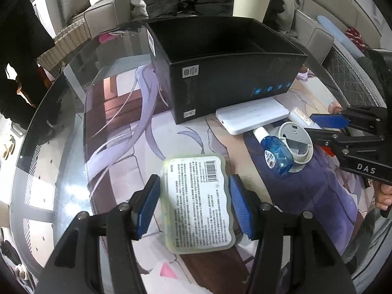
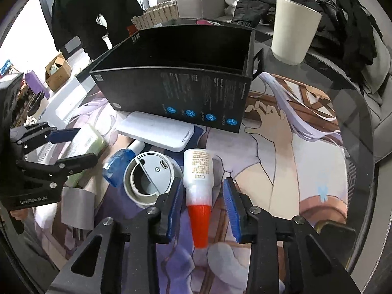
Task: Organize rigid objects
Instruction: 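Grasp the light-green container with the left gripper while the right grasps the orange-capped glue bottle, then lift the green container and glue bottle with both grippers over the black box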
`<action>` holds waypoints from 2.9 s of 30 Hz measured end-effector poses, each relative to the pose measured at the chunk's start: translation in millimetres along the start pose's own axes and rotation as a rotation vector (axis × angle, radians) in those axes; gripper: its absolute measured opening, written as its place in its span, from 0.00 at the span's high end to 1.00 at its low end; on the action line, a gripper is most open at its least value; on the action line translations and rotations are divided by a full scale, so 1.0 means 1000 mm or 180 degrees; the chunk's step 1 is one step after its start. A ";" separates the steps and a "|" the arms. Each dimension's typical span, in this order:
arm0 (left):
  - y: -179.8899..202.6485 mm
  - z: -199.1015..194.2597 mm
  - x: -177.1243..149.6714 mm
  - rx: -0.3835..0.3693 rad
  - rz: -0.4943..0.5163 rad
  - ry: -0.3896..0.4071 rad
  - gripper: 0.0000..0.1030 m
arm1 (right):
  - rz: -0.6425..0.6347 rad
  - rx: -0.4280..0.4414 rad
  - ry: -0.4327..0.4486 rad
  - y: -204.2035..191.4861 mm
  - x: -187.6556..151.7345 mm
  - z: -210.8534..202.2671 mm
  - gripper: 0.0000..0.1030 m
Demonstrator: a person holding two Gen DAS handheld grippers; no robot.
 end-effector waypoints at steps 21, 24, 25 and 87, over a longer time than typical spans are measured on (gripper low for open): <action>0.007 0.001 -0.006 0.0114 0.0101 -0.0039 0.45 | -0.0128 -0.0046 0.0048 -0.003 -0.003 0.000 0.70; 0.007 0.001 -0.006 0.0115 0.0103 -0.0033 0.46 | -0.0168 -0.0049 0.0085 -0.005 -0.002 0.000 0.74; 0.006 0.001 -0.006 0.0101 0.0077 -0.0032 0.46 | -0.0201 -0.0044 0.0088 -0.007 -0.003 0.000 0.76; 0.026 -0.170 0.078 0.0303 0.0174 0.3010 0.46 | 0.0530 -0.0116 0.3019 -0.014 0.084 -0.187 0.81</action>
Point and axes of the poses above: each gripper's, at about its wrist camera, not at the fingertips, and z roughly the way its jaws point, y to its right, x to its top, the point moved 3 cm from there along z, roughly the way its jaws point, and after that the axes turned 9 degrees about -x, right-handed, at the moved point
